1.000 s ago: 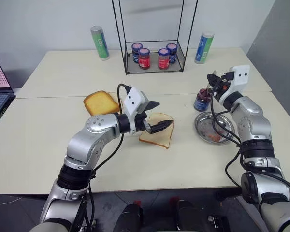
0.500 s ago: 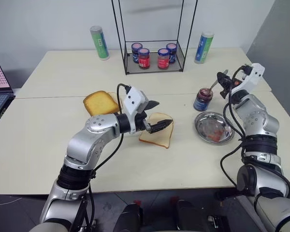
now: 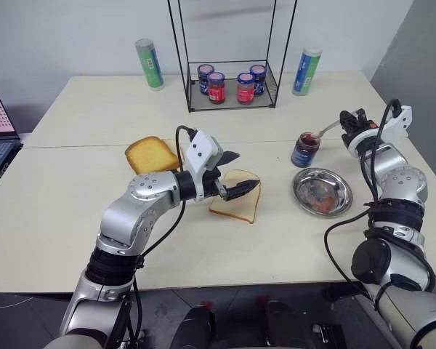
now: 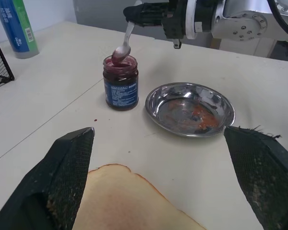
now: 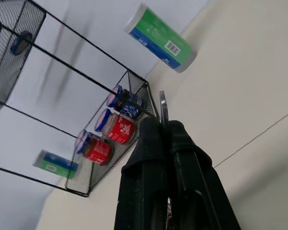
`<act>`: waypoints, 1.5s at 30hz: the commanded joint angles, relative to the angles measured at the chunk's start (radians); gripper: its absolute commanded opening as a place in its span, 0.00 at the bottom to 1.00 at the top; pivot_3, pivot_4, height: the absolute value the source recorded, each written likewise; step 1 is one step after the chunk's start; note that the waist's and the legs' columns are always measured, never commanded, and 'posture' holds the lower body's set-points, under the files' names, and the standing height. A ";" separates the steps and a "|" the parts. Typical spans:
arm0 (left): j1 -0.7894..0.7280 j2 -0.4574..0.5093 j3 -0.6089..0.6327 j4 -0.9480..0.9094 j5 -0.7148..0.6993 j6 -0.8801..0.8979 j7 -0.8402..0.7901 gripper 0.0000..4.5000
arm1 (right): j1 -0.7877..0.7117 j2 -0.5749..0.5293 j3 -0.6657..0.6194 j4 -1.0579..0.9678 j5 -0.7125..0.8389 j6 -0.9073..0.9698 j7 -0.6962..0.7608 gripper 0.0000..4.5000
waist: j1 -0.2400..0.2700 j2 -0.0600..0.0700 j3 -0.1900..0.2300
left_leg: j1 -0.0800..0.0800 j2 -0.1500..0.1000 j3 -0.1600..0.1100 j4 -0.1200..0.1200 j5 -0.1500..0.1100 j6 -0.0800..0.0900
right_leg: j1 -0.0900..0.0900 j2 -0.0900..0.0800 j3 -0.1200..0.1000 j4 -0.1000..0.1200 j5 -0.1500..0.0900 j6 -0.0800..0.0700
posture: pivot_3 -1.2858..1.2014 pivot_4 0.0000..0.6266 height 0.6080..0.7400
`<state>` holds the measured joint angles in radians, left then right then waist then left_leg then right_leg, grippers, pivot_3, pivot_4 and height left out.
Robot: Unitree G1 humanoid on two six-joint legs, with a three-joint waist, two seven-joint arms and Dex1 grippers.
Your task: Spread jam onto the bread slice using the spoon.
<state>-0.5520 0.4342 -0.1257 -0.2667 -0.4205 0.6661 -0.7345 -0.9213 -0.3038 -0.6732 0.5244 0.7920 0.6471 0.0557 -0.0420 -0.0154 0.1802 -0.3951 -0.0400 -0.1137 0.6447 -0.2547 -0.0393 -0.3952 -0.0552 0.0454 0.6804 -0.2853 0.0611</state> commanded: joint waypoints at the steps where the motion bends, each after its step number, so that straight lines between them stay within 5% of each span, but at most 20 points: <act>1: -0.004 0.013 0.021 -0.012 -0.001 -0.029 -0.010 1.00 | -0.039 -0.001 -0.029 -0.053 0.079 0.026 -0.016 0.01 | 0.000 0.000 0.000 | 0.000 0.000 0.000 0.000 0.000 0.000 | 0.000 0.000 0.000 0.000 0.000 0.000 | 0.52 0.24 1.00; 23: 0.012 0.019 0.012 -0.020 0.004 -0.037 -0.012 1.00 | 0.058 -0.060 0.199 -0.160 -0.119 -0.095 0.097 0.01 | -0.007 0.000 0.000 | -0.001 0.000 0.000 0.000 0.000 0.000 | -0.001 0.000 0.000 0.000 0.000 0.000 | 0.52 0.24 1.00; 28: 0.008 0.017 0.009 -0.022 0.003 -0.033 -0.013 1.00 | 0.106 -0.067 0.370 -0.162 -0.285 -0.216 0.207 0.01 | -0.012 0.000 0.000 | -0.001 0.000 0.000 0.000 0.000 0.000 | -0.001 0.000 0.000 0.000 0.000 0.000 | 0.52 0.24 1.00; 38: 0.018 0.023 0.018 -0.038 -0.001 -0.026 -0.008 1.00 | 0.080 -0.039 0.322 -0.122 -0.254 -0.198 0.203 0.01 | -0.012 0.000 0.000 | -0.002 0.000 0.000 0.000 0.000 0.000 | -0.002 0.000 0.000 0.000 0.000 0.000 | 0.52 0.24 1.00; 45: 0.017 0.021 0.027 -0.032 -0.006 -0.025 -0.001 1.00 | 0.031 0.017 0.154 -0.082 -0.085 -0.079 0.089 0.01 | -0.011 0.000 0.000 | -0.002 0.001 0.000 0.000 0.000 0.000 | -0.002 0.000 0.000 0.000 0.000 0.000 | 0.52 0.24 1.00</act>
<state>-0.5303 0.4484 -0.1213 -0.2648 -0.4179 0.6474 -0.7355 -0.8555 -0.2922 -0.4609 0.4576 0.6381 0.5414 0.1776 -0.0534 -0.0153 0.1803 -0.3972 -0.0392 -0.1142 0.6447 -0.2545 -0.0397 -0.3977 -0.0552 0.0454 0.6806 -0.2853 0.0611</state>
